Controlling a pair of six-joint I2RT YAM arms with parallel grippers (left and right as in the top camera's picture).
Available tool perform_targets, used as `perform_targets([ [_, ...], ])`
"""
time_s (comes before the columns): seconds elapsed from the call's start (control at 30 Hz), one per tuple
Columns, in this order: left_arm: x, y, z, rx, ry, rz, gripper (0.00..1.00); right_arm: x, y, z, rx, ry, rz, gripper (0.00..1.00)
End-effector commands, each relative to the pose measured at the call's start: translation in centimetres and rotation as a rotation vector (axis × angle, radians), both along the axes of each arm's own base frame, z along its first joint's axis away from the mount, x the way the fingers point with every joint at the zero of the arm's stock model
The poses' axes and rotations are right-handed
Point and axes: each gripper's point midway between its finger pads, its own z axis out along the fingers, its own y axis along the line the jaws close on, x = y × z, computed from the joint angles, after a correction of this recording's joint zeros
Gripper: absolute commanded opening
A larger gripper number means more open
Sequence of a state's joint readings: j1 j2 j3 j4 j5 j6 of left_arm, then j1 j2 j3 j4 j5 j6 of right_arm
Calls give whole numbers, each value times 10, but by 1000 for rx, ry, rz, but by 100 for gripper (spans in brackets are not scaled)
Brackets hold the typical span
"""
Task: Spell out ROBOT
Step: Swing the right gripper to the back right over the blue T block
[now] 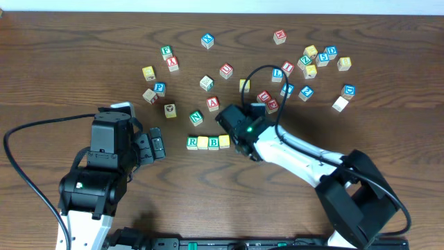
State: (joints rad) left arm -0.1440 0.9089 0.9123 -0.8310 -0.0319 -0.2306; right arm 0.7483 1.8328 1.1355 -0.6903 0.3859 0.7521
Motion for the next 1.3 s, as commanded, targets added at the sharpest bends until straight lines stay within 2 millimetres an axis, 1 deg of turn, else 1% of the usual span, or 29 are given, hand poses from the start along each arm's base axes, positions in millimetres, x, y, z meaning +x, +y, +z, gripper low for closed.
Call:
perform_targets([
  [0.0, 3, 2, 8, 9, -20, -1, 100, 31, 11, 62, 59, -120, -29, 1],
  [0.07, 3, 2, 8, 9, -20, -1, 100, 39, 16, 80, 66, -139, -20, 1],
  [0.2, 3, 2, 8, 9, -20, -1, 100, 62, 19, 126, 93, -211, -32, 2],
  [0.3, 3, 2, 8, 9, -20, -1, 100, 83, 13, 155, 138, -272, -75, 2],
  [0.33, 3, 2, 8, 9, -20, -1, 100, 90, 8, 163, 149, -290, -94, 3],
  [0.4, 3, 2, 8, 9, -20, -1, 100, 103, -3, 175, 173, -315, -132, 9],
  [0.47, 3, 2, 8, 9, -20, -1, 100, 114, -17, 184, 201, -327, -167, 13],
  [0.6, 3, 2, 8, 9, -20, -1, 100, 134, -49, 191, 249, -318, -212, 25],
  [0.67, 3, 2, 8, 9, -20, -1, 100, 141, -66, 188, 266, -301, -236, 32],
  [0.7, 3, 2, 8, 9, -20, -1, 100, 143, -72, 186, 272, -292, -245, 38],
  [0.73, 3, 2, 8, 9, -20, -1, 100, 145, -78, 182, 274, -279, -254, 42],
  [0.8, 3, 2, 8, 9, -20, -1, 100, 150, -89, 173, 277, -255, -267, 47],
  [0.9, 3, 2, 8, 9, -20, -1, 100, 153, -98, 154, 266, -207, -280, 52],
  [0.97, 3, 2, 8, 9, -20, -1, 100, 154, -99, 139, 251, -169, -280, 56],
  [1.0, 3, 2, 8, 9, -20, -1, 100, 155, -97, 132, 250, -152, -274, 56],
  [1.03, 3, 2, 8, 9, -20, -1, 100, 156, -96, 121, 245, -127, -274, 56],
  [1.07, 3, 2, 8, 9, -20, -1, 100, 156, -95, 112, 242, -109, -274, 55],
  [1.2, 3, 2, 8, 9, -20, -1, 100, 158, -80, 71, 239, -30, -255, 53],
  [1.27, 3, 2, 8, 9, -20, -1, 100, 158, -79, 55, 231, -2, -270, 52],
])
